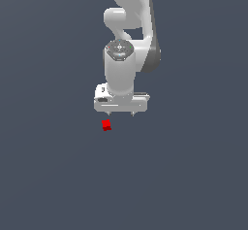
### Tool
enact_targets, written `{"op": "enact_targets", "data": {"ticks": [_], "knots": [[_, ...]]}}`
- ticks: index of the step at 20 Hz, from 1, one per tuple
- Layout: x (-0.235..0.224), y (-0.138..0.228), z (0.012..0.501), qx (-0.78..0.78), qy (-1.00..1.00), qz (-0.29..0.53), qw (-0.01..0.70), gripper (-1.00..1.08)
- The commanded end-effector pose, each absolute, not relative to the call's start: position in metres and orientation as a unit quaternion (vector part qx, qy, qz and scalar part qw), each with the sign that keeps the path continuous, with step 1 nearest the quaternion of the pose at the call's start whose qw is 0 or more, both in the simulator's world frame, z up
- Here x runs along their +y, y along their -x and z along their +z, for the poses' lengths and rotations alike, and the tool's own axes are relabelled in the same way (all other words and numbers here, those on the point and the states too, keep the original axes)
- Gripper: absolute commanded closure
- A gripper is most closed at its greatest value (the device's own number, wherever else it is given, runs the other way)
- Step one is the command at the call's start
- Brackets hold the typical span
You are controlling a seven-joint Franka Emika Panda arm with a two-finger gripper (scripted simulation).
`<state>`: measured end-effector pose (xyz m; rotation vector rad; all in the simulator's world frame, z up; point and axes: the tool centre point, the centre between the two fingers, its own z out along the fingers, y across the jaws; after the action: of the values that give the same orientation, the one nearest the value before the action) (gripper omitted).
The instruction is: Pick up the red cube and move it to a goal position.
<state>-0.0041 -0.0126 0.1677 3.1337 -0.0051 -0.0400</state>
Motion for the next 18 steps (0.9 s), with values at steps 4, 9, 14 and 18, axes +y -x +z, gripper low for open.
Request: {"op": "enact_targets", "data": {"ticks": [4,9,14,18], "knots": [[-0.014,0.005,0.165,0.000,-1.000,-0.013,0.004,-0.92],[-0.021,0.009,0.151,0.011,-1.000,-0.011,0.003,-0.92],[-0.036,0.017,0.124,0.031,-0.999,-0.009,0.003,-0.92],[-0.053,0.024,0.092,0.055,-0.998,-0.006,0.002,-0.92]]}}
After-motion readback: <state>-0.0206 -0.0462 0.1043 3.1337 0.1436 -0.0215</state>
